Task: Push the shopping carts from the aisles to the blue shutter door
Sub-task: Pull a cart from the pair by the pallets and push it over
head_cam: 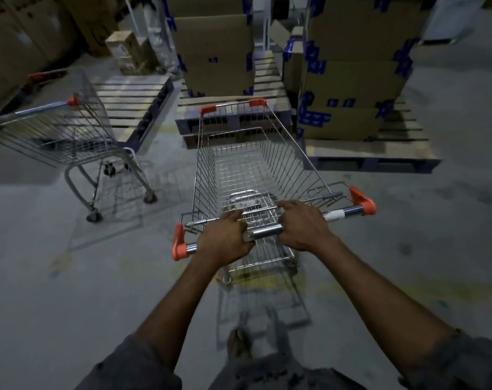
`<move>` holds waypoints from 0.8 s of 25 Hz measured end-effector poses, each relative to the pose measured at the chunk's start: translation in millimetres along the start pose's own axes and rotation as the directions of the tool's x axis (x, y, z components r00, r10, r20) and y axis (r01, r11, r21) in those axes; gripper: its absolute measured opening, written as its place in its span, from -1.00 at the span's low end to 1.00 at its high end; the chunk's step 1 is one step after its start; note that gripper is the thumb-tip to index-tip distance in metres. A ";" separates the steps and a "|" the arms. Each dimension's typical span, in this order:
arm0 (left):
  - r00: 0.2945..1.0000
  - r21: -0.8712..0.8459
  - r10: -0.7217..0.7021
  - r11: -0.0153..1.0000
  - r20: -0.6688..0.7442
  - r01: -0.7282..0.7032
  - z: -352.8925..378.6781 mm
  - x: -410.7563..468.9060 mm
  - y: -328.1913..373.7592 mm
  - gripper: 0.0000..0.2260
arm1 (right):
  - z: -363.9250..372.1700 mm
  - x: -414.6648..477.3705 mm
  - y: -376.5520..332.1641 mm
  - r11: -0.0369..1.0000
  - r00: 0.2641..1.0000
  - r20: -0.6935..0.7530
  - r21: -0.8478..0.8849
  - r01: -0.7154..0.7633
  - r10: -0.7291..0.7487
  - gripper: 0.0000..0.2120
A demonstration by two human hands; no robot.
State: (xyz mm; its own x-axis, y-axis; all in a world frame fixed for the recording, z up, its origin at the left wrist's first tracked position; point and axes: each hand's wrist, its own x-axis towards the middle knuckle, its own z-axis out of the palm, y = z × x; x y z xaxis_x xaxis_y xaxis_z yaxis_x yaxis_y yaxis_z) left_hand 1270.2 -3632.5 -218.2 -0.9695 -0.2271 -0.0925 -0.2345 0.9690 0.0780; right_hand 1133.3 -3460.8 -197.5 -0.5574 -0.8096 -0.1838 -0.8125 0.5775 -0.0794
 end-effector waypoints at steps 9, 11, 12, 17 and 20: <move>0.984 -0.019 0.178 0.984 -0.004 -0.178 5.1 -21.4 53.0 -0.21 | 36.8 -89.3 23.3 0.991 0.989 -0.112 0.106 -0.083 0.095 -0.15; 0.971 0.029 0.233 0.972 0.058 -0.235 6.0 -19.0 67.1 -0.23 | 43.8 -108.2 31.2 0.989 0.985 -0.109 0.079 -0.125 0.133 -0.09; 0.962 0.049 0.261 0.963 0.076 -0.265 7.0 -17.3 74.2 -0.23 | 45.3 -118.6 35.9 0.987 0.983 -0.111 0.078 -0.138 0.146 -0.07; 0.905 0.024 0.404 0.912 0.130 -0.410 11.9 -10.5 110.6 -0.12 | 46.6 -169.2 52.2 0.965 0.960 -0.130 0.114 -0.236 0.250 -0.15; 0.858 -0.035 0.498 0.867 0.127 -0.498 8.0 -5.1 126.0 -0.08 | 47.0 -192.7 51.2 0.933 0.926 -0.139 0.139 -0.332 0.351 -0.16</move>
State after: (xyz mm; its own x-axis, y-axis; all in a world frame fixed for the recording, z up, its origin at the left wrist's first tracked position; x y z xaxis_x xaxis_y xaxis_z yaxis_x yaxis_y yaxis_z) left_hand 1246.2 -3508.5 -215.8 -0.9394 0.2997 -0.1666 0.2766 0.9495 0.1482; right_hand 1207.1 -3270.2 -212.1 -0.8249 -0.5618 -0.0623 -0.5489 0.8225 -0.1493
